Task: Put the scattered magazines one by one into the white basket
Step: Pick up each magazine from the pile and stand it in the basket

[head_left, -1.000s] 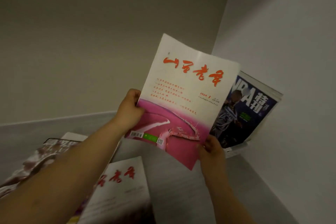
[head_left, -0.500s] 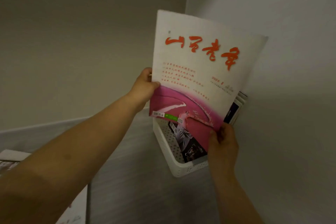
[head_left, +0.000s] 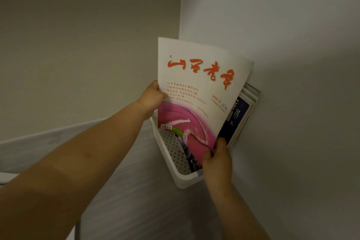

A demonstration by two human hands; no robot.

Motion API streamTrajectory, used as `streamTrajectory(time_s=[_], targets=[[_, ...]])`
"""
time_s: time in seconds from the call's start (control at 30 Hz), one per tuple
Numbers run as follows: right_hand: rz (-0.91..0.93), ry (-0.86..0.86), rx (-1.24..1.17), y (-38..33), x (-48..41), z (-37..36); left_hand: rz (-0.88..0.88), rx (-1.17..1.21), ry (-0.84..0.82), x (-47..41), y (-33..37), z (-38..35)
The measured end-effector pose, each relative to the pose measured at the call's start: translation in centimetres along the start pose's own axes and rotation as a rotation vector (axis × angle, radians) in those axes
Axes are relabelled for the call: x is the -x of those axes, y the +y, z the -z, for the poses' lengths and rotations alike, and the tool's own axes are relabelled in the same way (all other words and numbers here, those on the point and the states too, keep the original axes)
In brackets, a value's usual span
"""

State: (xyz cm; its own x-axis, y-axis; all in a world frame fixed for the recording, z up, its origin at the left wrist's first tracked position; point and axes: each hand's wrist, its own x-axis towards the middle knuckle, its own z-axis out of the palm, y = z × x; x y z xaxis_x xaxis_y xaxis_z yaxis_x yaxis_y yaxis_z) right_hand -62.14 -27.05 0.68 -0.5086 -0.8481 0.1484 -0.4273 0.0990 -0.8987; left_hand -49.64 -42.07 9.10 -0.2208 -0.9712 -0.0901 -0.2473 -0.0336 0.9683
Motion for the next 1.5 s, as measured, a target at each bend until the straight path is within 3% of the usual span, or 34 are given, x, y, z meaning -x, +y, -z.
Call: streamTrajectory(time_s=[0.4,0.83,1.27,1.37,1.5], targets=[[0.031,0.091,0.027,1.0,0.5,-0.4,0.075,0.01,0.02,-1.3,-2.7,-2.3],[0.089,0.201,-0.006,0.8,-0.2,0.1,0.022,0.013,-0.156,-1.9,-2.0,-3.4],[-0.039,0.212,-0.233,2.7,2.7,1.5,0.024,-0.128,-0.278,0.4,-3.4,-4.5],[-0.034,0.184,-0.253,2.0,2.9,2.3,-0.014,-0.187,-0.232,1.5,-3.2,-3.5],[0.004,0.22,-0.233,0.7,3.7,3.0,-0.138,-0.158,-0.033,4.6,-2.8,-0.1]])
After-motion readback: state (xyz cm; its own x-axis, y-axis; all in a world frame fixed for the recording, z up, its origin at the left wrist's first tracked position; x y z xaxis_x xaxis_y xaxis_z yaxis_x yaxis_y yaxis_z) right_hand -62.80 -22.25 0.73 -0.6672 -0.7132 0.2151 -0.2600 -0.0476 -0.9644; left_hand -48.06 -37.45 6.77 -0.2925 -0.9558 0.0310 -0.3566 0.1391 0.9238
